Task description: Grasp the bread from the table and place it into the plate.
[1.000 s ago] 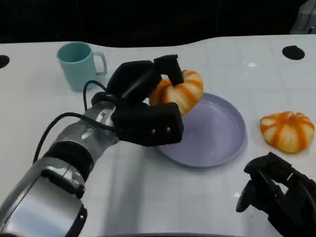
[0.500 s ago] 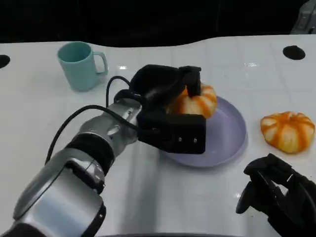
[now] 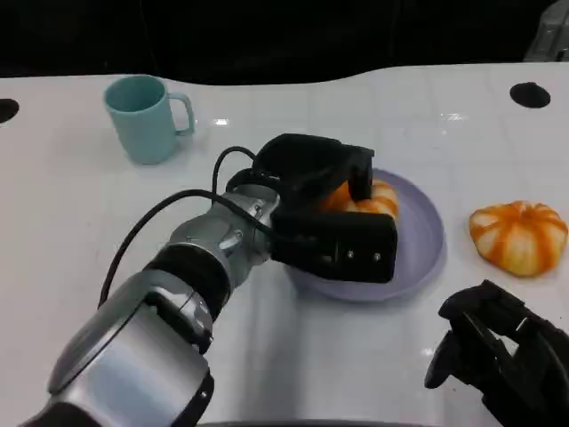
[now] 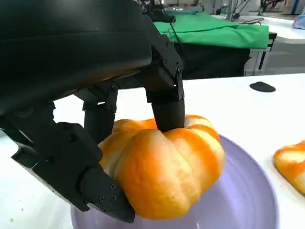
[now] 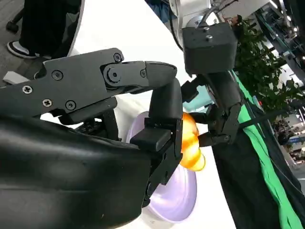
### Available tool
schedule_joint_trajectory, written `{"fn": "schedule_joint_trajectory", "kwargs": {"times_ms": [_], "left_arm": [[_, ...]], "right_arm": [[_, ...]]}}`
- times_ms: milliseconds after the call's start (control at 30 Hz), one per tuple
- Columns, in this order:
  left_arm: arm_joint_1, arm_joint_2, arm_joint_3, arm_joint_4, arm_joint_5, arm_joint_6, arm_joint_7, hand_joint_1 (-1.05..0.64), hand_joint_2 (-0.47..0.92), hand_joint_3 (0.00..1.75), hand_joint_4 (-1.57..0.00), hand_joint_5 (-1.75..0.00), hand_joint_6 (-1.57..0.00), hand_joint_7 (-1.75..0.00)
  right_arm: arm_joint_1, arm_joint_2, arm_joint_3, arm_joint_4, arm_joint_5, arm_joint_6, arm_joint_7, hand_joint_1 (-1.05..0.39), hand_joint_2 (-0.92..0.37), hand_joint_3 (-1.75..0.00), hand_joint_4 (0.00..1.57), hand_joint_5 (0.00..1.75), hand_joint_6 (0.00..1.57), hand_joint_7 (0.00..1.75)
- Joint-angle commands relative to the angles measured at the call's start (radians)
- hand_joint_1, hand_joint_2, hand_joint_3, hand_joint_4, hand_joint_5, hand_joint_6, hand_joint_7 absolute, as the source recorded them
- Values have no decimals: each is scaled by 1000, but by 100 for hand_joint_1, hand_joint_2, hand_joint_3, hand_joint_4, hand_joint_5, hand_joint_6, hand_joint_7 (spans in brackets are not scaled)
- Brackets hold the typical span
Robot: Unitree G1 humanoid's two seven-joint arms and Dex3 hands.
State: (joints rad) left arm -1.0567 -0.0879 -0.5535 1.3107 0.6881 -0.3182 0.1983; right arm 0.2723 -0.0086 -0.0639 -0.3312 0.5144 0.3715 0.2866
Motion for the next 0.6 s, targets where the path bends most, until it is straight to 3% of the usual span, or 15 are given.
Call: {"fn": "schedule_joint_trajectory", "kwargs": {"times_ms": [33, 333, 367, 433, 467, 600], "left_arm": [[-23, -5, 39, 9, -46, 8, -59, -17, 92, 6, -66, -122, -82, -71], [-29, -10, 20, 12, -23, 36, -88, -18, 92, 6, -66, -118, -85, -61], [-37, -13, -11, 17, 7, 64, -115, -33, 92, 16, -31, -73, -49, -31], [-51, -15, -58, 23, 48, 108, -174, -49, 92, 26, -8, -38, -25, -10], [-54, -15, -68, 23, 56, 119, -191, -54, 92, 29, -3, -28, -18, -4], [-63, -11, -83, 19, 64, 139, -250, -65, 92, 32, 0, -13, -11, -1]], "right_arm": [[8, -3, -4, -12, 9, -14, 4, -44, -92, -25, 59, 172, 53, 133], [10, -4, -5, -13, 11, -15, 7, -44, -92, -25, 60, 172, 53, 132], [10, -3, -7, -12, 13, -15, 8, -43, -92, -25, 59, 171, 54, 133], [9, -4, -8, -9, 9, -17, 7, -43, -92, -24, 60, 170, 54, 132], [8, -4, -7, -9, 7, -18, 6, -44, -92, -23, 60, 170, 54, 132], [9, -3, -9, -12, 8, -16, 2, -44, -92, -24, 60, 169, 55, 131]]}}
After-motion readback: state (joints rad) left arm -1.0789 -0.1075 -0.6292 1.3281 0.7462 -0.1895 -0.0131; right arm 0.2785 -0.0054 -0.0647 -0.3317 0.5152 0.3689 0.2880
